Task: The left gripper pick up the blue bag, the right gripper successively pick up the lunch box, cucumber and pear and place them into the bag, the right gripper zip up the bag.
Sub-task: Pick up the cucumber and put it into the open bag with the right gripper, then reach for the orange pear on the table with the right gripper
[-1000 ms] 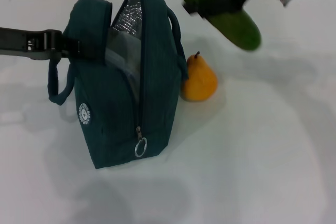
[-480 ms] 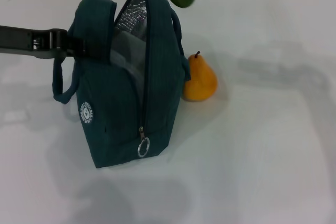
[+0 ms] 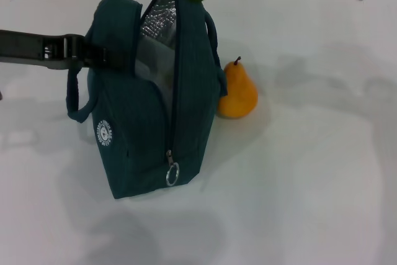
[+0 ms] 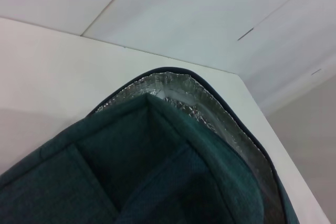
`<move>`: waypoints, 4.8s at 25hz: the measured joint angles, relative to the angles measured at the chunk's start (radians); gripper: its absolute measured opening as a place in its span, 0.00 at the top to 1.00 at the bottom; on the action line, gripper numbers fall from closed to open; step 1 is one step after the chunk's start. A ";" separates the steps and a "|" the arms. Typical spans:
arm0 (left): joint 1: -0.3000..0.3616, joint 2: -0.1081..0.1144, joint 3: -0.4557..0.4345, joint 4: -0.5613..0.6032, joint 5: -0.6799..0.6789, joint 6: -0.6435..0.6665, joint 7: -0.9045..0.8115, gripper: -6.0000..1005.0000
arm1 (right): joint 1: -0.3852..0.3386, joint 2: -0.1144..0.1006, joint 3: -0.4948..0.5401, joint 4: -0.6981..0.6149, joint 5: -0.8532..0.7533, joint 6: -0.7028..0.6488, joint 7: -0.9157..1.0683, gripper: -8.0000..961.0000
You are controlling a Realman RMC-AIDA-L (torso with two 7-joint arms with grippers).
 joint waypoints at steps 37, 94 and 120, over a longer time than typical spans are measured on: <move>0.004 -0.012 -0.006 0.000 0.000 -0.006 0.014 0.96 | 0.027 0.006 -0.576 0.255 0.385 0.135 -0.217 0.35; 0.016 -0.006 -0.007 0.000 0.000 -0.006 0.016 0.96 | -0.168 -0.117 -0.115 0.192 -0.099 0.306 -0.075 0.14; 0.053 0.031 -0.008 -0.092 0.025 -0.125 0.051 0.96 | -0.176 0.006 -0.134 0.248 -0.135 0.362 -0.250 0.15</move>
